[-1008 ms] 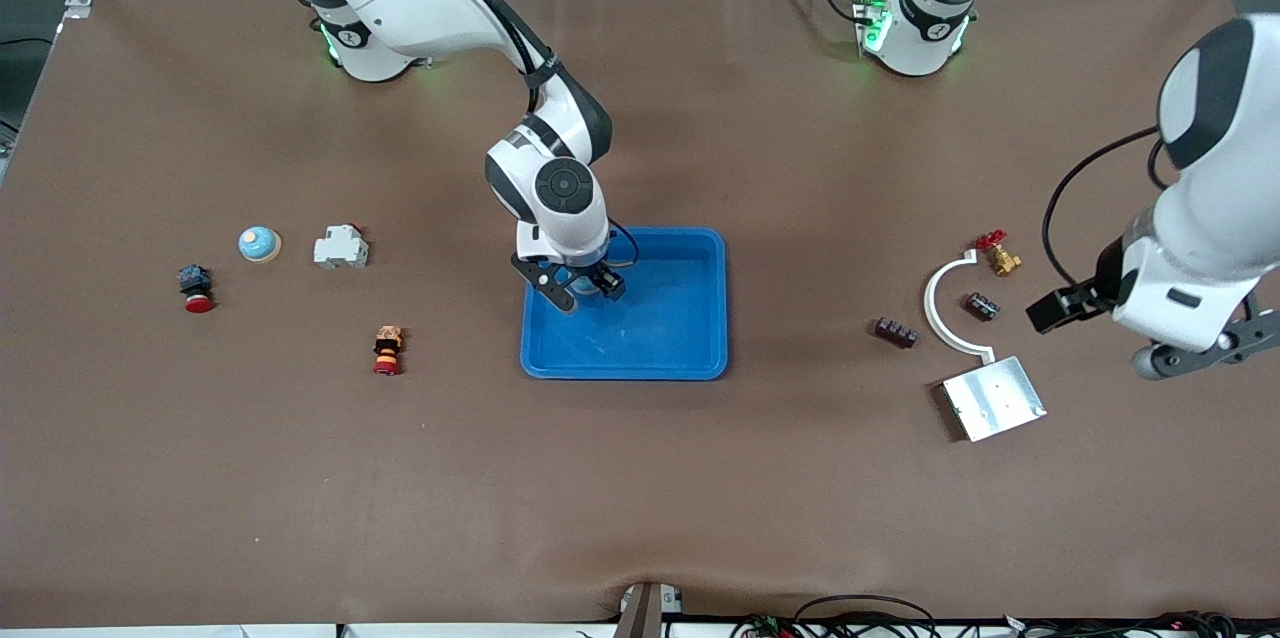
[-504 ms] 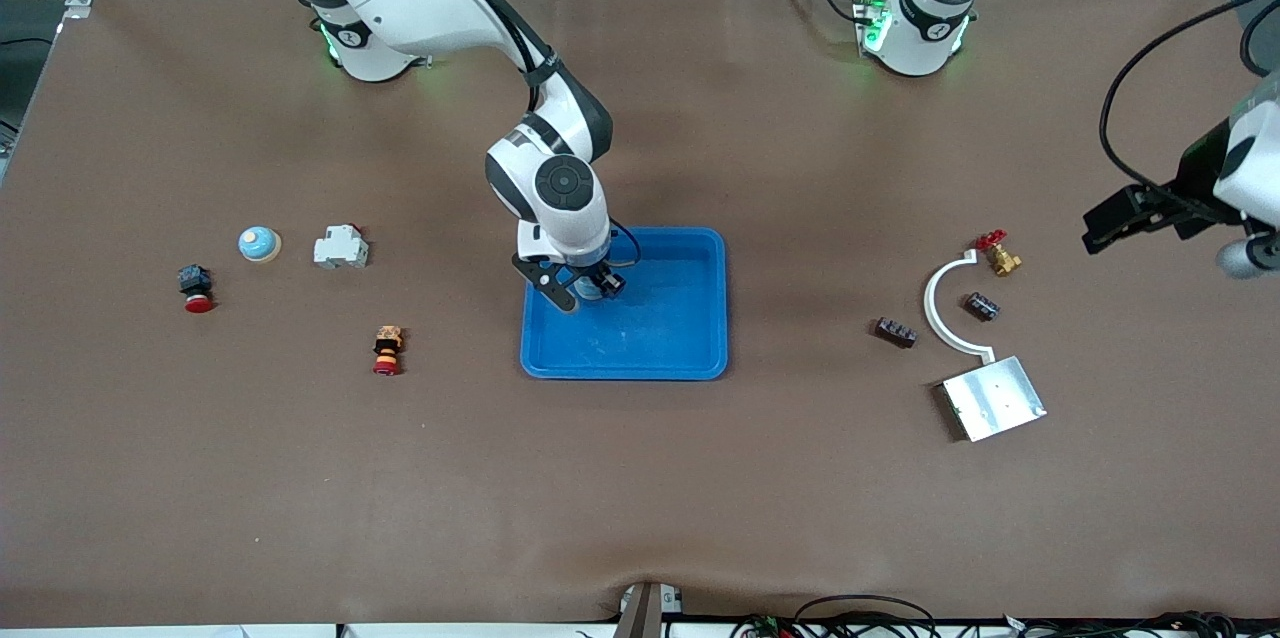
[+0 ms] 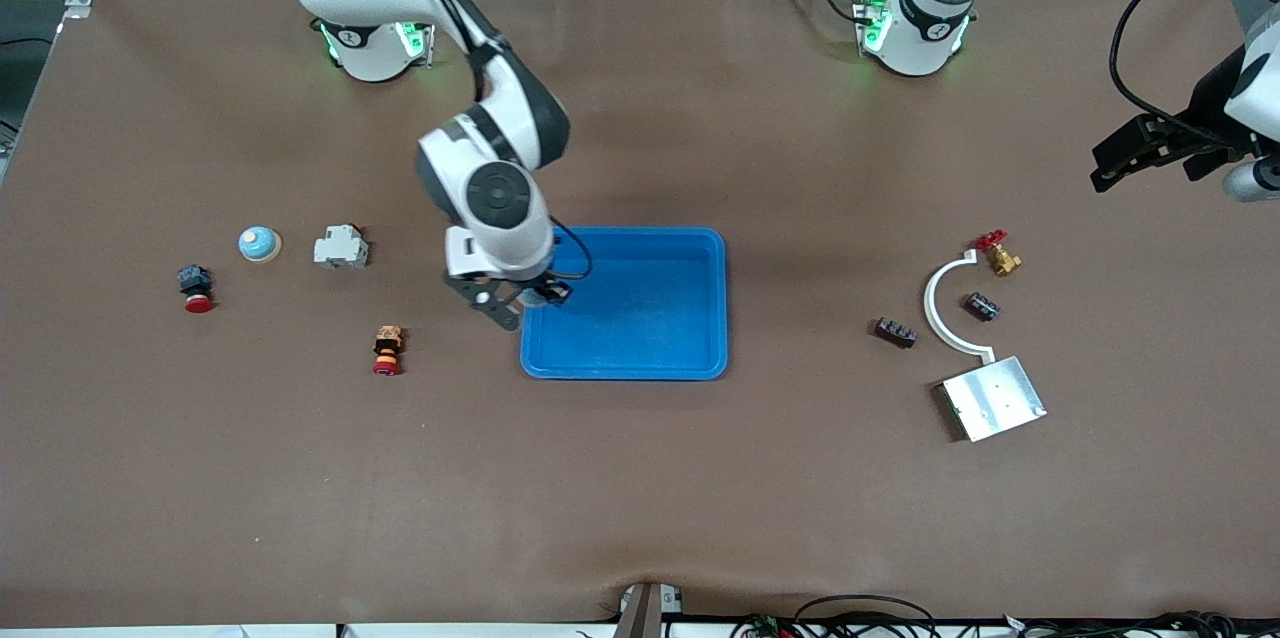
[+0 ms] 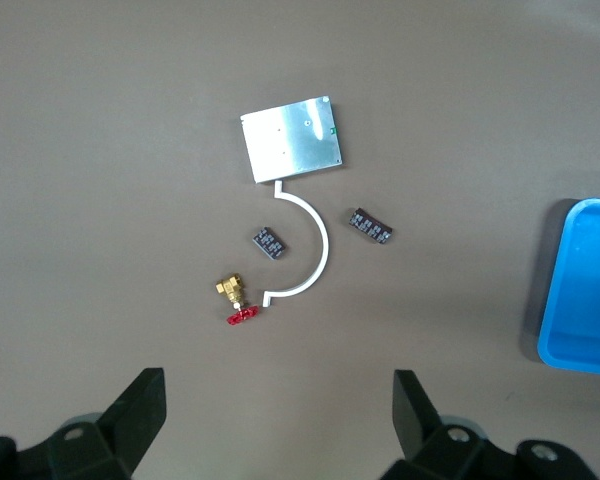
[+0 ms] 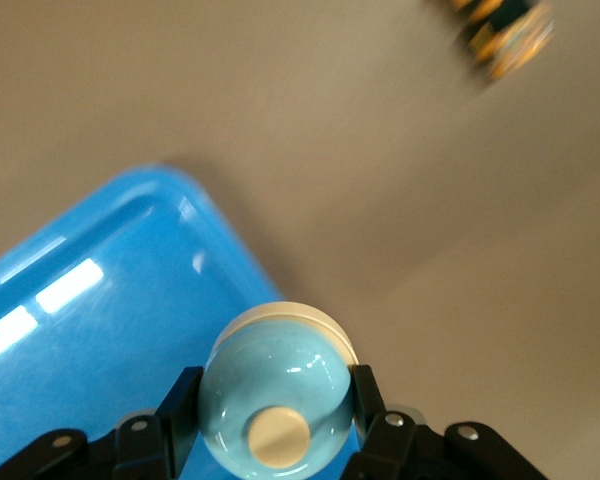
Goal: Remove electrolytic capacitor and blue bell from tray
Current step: 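Place the bell beside the orange component with the right gripper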
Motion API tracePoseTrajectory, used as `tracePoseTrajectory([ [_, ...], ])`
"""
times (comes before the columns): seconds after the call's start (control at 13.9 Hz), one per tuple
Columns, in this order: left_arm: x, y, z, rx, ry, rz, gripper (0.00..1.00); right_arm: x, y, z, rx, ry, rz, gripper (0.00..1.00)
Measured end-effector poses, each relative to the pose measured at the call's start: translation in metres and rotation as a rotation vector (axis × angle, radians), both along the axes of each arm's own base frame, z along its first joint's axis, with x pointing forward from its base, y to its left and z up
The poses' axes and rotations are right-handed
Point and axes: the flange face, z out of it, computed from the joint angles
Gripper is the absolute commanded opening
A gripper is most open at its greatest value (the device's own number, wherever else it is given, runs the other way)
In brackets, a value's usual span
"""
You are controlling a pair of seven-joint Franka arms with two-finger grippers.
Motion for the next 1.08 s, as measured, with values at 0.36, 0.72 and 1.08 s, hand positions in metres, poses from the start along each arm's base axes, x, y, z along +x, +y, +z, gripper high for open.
tracePoseTrajectory([
  [0.36, 0.000, -0.002, -0.001, 0.001, 0.005, -0.031, 1.00, 0.024, -0.171, 0.023, 0.037, 0.028, 0.198, 0.00],
  [0.72, -0.005, -0.007, -0.003, 0.003, 0.038, -0.041, 1.00, 0.003, -0.321, -0.025, 0.074, -0.025, 0.367, 0.00],
  [1.08, -0.006, -0.019, 0.001, 0.003, 0.030, -0.063, 1.00, -0.013, -0.393, -0.064, 0.075, -0.068, 0.434, 0.00],
])
